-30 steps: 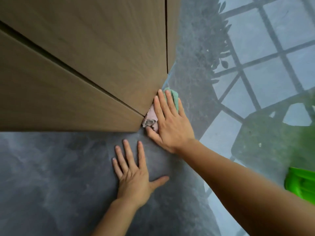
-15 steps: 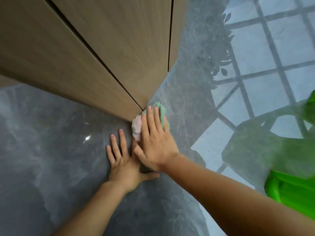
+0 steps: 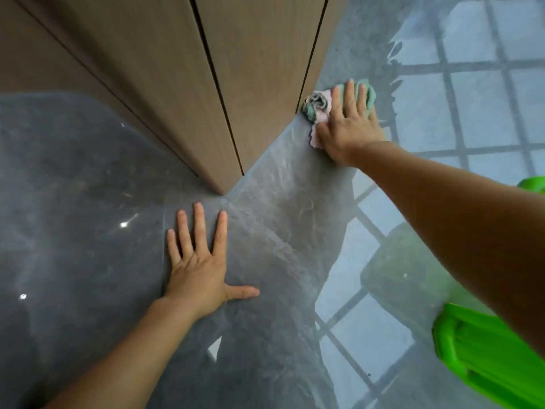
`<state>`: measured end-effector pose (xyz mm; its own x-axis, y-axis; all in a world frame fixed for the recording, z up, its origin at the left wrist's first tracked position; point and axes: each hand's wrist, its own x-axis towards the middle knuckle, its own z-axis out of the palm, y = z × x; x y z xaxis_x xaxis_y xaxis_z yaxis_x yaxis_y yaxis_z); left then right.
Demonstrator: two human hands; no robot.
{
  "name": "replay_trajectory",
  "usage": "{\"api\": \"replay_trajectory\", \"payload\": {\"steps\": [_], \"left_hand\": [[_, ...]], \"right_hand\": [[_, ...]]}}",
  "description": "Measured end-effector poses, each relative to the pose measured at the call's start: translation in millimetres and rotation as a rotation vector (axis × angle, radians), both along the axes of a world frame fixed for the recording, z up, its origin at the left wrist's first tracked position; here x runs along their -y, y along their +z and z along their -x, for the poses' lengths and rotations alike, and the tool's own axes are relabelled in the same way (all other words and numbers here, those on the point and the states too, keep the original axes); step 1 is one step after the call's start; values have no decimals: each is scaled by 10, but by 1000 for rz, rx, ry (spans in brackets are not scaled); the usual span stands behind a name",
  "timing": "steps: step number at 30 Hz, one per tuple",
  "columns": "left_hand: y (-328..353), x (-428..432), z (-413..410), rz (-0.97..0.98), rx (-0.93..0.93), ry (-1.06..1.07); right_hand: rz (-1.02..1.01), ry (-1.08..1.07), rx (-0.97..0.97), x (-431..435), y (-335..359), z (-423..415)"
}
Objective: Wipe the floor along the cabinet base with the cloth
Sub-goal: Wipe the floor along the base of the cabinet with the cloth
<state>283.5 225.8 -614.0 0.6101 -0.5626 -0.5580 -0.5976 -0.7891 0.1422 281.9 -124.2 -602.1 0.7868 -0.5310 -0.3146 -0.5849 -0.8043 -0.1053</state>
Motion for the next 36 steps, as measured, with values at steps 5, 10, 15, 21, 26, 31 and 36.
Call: {"api": "replay_trajectory", "payload": {"steps": [5,10,15,21,26,31,36], "left_hand": [[56,-11,64,56,44,48],[63,-323,98,173,116,197],[-17,-951,55,123,254,327],[-138,-981,122,230,363,339],[-112,-1004,93,264,348,355],[-126,-1020,92,289,341,365],[-165,-994,101,345,407,392]], "right_hand": [[-15,309,22,-1149,93,367],[-94,635,-38,-2024,171,686],[18,713,-93,-2174,168,545],[1,620,-99,-2380,103,497],[-81,622,-135,-2538,82,390],[-83,718,-5,-2859,40,-493],[126,816,-93,-3165,17,-2505]]}}
